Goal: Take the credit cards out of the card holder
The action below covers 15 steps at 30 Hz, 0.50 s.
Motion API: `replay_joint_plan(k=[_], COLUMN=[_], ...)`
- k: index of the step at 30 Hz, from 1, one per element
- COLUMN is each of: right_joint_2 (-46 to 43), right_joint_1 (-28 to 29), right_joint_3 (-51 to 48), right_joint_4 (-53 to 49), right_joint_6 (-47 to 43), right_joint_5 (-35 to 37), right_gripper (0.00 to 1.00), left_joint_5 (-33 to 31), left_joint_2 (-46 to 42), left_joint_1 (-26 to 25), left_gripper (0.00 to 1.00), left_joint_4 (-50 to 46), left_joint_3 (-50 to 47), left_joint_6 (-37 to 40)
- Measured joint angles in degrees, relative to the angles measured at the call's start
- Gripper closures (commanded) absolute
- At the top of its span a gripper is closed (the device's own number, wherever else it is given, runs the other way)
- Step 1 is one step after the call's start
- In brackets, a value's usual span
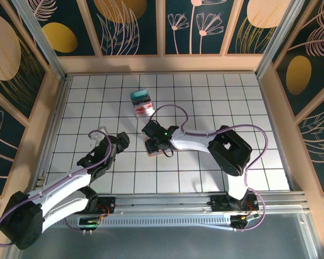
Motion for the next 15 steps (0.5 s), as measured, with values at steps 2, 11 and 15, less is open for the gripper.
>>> replay_joint_plan(k=[2, 11, 15], right_joint_2=[0.2, 0.8, 1.0], right_joint_1=[0.1, 0.3, 0.4], right_joint_3=[0.0, -0.1, -0.1], right_joint_4=[0.0, -0.4, -0.4], right_joint_6=[0.0, 0.0, 0.0], right_joint_5=[0.1, 1.4, 2.0], right_gripper=[0.42, 0.45, 0.47], left_joint_5=[-0.2, -0.6, -0.8], left_joint_2=[0.0, 0.1, 0.1], left_joint_1=[0.0, 0.0, 0.0], left_gripper=[0.01, 0.01, 0.01], left_joint_4=[0.0, 0.1, 0.2], left_joint_3=[0.0, 0.0, 0.0], left_joint_6=[-0.2, -0.6, -0.6])
